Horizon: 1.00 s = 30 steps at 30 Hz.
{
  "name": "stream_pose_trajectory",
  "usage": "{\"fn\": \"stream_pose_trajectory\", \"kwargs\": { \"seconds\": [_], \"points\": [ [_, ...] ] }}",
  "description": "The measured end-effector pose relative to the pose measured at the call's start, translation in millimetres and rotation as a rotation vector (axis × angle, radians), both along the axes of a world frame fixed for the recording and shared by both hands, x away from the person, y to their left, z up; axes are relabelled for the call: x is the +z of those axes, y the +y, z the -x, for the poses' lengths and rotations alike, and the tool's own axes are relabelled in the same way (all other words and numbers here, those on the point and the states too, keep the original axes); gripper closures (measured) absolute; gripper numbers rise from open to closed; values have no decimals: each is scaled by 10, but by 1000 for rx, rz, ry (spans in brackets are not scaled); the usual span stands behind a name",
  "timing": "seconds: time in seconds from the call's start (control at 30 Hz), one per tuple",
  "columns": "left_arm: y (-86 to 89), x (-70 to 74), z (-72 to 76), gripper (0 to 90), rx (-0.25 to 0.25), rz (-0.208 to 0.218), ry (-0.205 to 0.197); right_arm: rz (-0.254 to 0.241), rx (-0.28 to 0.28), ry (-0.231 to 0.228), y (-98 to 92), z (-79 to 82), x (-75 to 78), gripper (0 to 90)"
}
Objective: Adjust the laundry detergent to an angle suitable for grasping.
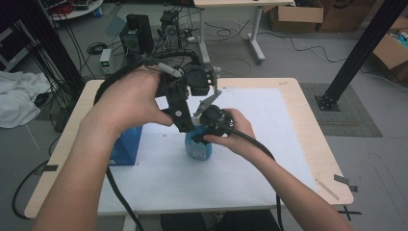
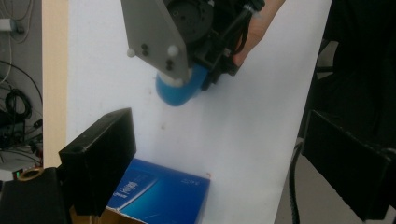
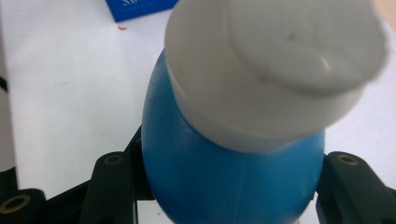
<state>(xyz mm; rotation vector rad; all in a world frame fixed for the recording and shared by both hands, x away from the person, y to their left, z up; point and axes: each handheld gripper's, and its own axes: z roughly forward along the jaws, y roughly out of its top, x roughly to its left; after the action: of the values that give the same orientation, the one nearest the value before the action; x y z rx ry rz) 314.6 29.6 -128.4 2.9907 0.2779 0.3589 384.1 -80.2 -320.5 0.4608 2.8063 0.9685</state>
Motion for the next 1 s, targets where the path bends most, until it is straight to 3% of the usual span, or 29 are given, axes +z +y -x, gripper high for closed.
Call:
{"fn": "stream_pose_trajectory", "kwargs": {
  "seconds": [0.1, 0.13, 0.17, 0.23, 0.27, 0.33, 0.37, 0.63, 0.8, 1.0],
  "points": [
    [16, 3, 0, 108, 1, 4, 2, -7, 68, 3, -15, -14, 50, 433],
    [16, 3, 0, 108, 1, 4, 2, -7, 68, 3, -15, -14, 50, 433],
    [25, 9, 1, 108, 2, 8, 0, -10, 124, -3, -23, -22, 69, 434],
    [29, 12, 1, 108, 1, 11, -1, -17, 133, 6, -29, -30, 70, 434],
    [34, 15, 5, 108, 3, 12, 0, -21, 181, 12, -33, -43, 57, 435],
    [35, 15, 7, 109, 3, 12, 1, -24, 196, 20, -36, -49, 46, 435],
    [38, 14, 10, 108, 4, 10, 2, -32, 242, 25, -39, -48, 21, 435],
    [45, 11, 16, 108, 6, 10, 2, -66, 329, 38, -25, -23, -35, 438],
    [43, -12, 10, 108, 6, 8, 5, -44, 360, 6, 17, 12, -60, 437],
    [41, -23, 4, 108, 5, 7, 6, -38, 377, 20, 1, -12, -91, 431]
  ]
}}
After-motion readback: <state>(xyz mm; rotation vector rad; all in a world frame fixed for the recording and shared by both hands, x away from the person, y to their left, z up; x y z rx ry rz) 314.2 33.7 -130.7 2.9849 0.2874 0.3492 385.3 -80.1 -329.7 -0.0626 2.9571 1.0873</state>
